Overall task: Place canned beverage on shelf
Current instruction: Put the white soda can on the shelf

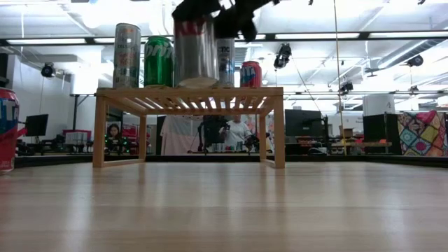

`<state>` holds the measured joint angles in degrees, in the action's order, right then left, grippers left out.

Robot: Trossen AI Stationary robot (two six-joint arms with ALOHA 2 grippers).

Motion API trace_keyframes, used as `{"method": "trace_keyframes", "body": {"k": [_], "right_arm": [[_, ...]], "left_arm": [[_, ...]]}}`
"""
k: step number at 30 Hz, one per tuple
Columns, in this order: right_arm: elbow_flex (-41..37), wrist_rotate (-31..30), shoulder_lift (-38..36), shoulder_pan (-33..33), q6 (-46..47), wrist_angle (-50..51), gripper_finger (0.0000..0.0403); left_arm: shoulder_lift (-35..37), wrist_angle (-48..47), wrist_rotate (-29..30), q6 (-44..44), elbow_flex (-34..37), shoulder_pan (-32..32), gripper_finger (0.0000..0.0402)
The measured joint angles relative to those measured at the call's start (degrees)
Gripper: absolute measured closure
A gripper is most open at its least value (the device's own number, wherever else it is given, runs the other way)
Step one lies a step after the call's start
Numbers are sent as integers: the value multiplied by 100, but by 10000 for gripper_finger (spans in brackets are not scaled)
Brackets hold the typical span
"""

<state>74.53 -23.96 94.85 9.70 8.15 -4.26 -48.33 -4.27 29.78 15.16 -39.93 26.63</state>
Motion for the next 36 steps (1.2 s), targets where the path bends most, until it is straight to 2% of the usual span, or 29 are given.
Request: {"method": "trace_keyframes", "body": {"k": [2,6,11,15,19,25,30,36], "right_arm": [[83,267,69,-103,39,23,118],[314,537,141,-221,9,224,118],[628,625,140,-327,-199,431,118],[877,581,140,-414,-389,451,118],[1059,604,139,-586,-368,403,118],[1189,550,311,-811,-182,337,118],[1221,390,374,-849,-86,314,118],[1221,287,376,-852,-36,265,118]], "left_arm": [[110,-233,-21,-124,62,0,272],[302,-50,-183,-267,393,0,316],[473,789,-186,-259,1045,2,366],[433,1806,-178,-203,1521,-2,396],[253,2757,-32,-187,1862,-9,398],[-132,3231,293,-213,2030,-11,401],[-668,4147,365,-104,2128,-34,401],[-1384,4795,425,18,2131,-187,401]]}}
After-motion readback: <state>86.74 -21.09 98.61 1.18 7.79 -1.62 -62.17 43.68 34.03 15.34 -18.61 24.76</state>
